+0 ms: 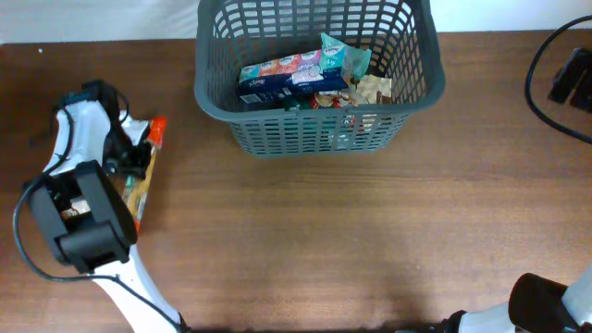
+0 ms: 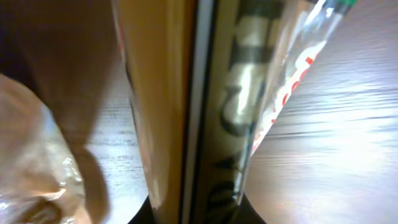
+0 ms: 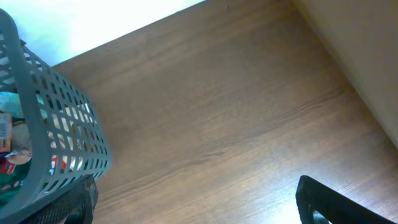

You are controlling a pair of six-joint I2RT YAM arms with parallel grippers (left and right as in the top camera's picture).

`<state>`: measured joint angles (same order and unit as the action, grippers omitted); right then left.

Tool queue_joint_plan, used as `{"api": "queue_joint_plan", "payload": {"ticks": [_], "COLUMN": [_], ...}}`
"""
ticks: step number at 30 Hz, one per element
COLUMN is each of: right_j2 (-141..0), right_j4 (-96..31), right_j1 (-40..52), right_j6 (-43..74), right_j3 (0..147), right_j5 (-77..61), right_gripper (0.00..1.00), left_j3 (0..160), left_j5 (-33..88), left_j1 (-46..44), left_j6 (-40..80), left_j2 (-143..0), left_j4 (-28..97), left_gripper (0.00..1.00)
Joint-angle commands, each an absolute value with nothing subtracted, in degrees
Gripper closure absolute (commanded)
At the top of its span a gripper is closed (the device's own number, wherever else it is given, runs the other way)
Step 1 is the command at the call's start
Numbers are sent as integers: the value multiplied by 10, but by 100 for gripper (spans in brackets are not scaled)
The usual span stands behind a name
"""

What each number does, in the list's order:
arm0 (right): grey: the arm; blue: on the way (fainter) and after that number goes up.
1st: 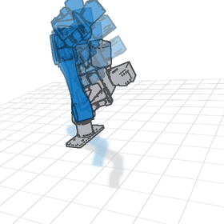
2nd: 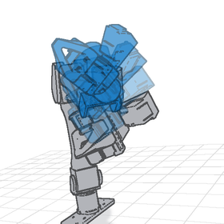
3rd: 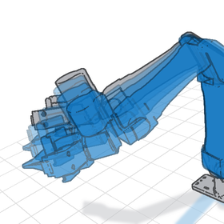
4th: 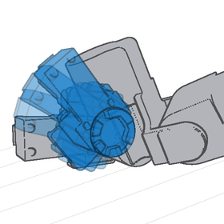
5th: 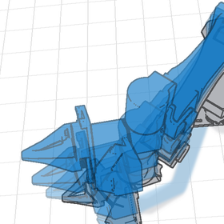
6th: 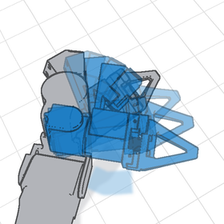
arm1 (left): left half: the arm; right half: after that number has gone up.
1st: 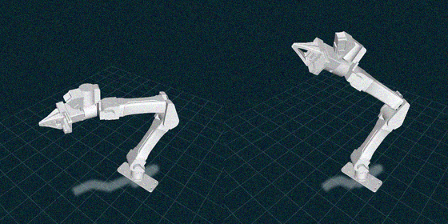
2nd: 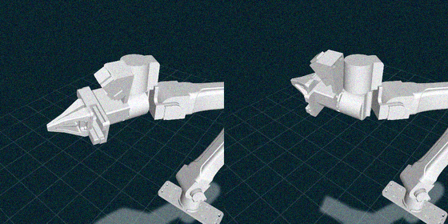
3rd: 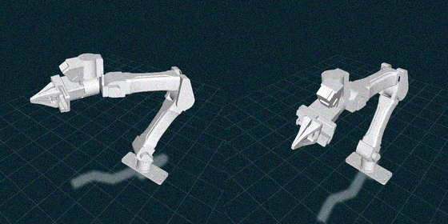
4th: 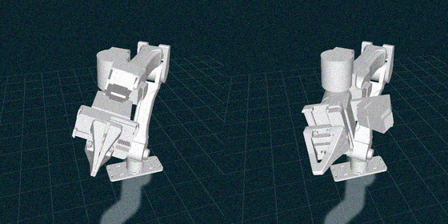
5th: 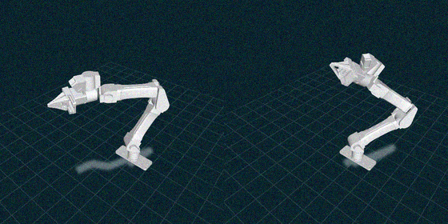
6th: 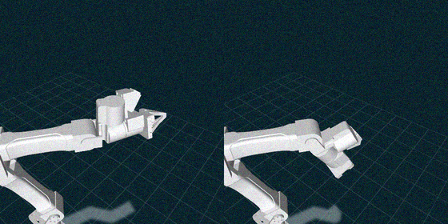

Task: Pack container
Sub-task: 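Carry the spaghetti pack into the basket and release it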

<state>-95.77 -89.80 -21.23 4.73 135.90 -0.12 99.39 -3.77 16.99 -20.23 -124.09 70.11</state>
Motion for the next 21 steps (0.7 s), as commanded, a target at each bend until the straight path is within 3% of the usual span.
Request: {"api": "queue_joint_plan", "payload": {"ticks": [1,11,15,19,21], "right_j2": [-959,-959,-959,-959,-959], "right_j4": [-898,-898,-898,-898,-898], "right_j1": [-214,-214,-214,-214,-214], "right_j6": [52,52,52,52,52], "right_j3": [1359,1359,1359,1359,1359], "right_j5": [-3,-3,-3,-3,-3], "right_gripper": [1,1,1,1,1], "left_j3": [1188,1570,1671,1675,1664], "left_j5": [7,7,23,33,33], "left_j1": [137,37,-61,-178,-213], "left_j6": [-202,-235,-409,-596,-628], "left_j2": [-1206,-1167,-1165,-1170,-1178], "left_j4": [760,776,767,767,761], "left_gripper": [98,99,98,98,98]}}
